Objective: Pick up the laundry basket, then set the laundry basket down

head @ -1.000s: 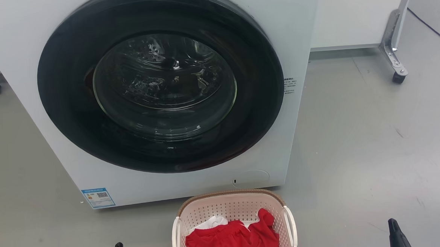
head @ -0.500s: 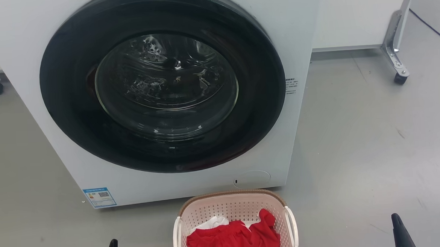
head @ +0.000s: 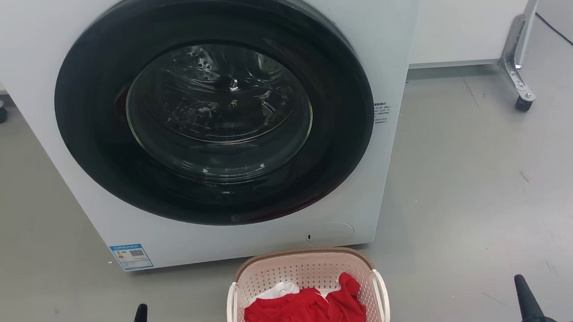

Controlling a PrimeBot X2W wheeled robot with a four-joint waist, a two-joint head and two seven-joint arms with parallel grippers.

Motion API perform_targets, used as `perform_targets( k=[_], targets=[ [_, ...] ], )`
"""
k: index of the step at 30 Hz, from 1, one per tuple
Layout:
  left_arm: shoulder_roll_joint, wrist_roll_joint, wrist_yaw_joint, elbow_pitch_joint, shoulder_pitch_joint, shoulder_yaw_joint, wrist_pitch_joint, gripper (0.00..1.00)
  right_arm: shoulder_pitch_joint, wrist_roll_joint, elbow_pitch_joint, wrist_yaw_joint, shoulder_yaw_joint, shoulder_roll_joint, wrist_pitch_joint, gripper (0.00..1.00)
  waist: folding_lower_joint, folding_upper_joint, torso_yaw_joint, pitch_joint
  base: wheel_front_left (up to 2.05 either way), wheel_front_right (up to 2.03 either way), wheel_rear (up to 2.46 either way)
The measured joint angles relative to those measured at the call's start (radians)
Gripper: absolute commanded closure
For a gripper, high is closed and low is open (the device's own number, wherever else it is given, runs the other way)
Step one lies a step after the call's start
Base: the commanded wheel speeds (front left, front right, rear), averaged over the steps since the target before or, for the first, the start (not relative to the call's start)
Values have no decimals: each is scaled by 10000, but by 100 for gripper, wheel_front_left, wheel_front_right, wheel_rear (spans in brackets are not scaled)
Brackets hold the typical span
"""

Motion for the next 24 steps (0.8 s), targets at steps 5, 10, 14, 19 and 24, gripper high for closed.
perform_targets(
  k=[5, 10, 14, 19, 24],
  targets=[
    [-8, -650, -148, -6, -47, 169, 169, 100, -138, 681, 79, 132, -165, 46, 209, 100, 0, 0, 17, -5, 0, 0, 0],
    [-23, -1302, -240, -15, -163, 328, 376, 100, -192, 1367, 192, 259, -330, 88, 360, 100, 0, 0, 34, -10, 0, 0, 0],
    [-58, -1843, -328, -17, -197, 458, 504, 100, -344, 1906, 230, 351, -462, 117, 525, 100, 0, 0, 48, -14, 0, 0, 0],
    [-71, -2399, -497, -19, -230, 596, 646, 100, -374, 2454, 322, 449, -593, 163, 629, 100, 0, 0, 61, -18, 0, 0, 0],
    [-81, -3043, -591, -25, -294, 754, 817, 100, -534, 3137, 403, 610, -756, 203, 838, 100, 0, 0, 79, -24, 0, 0, 0]
  ],
)
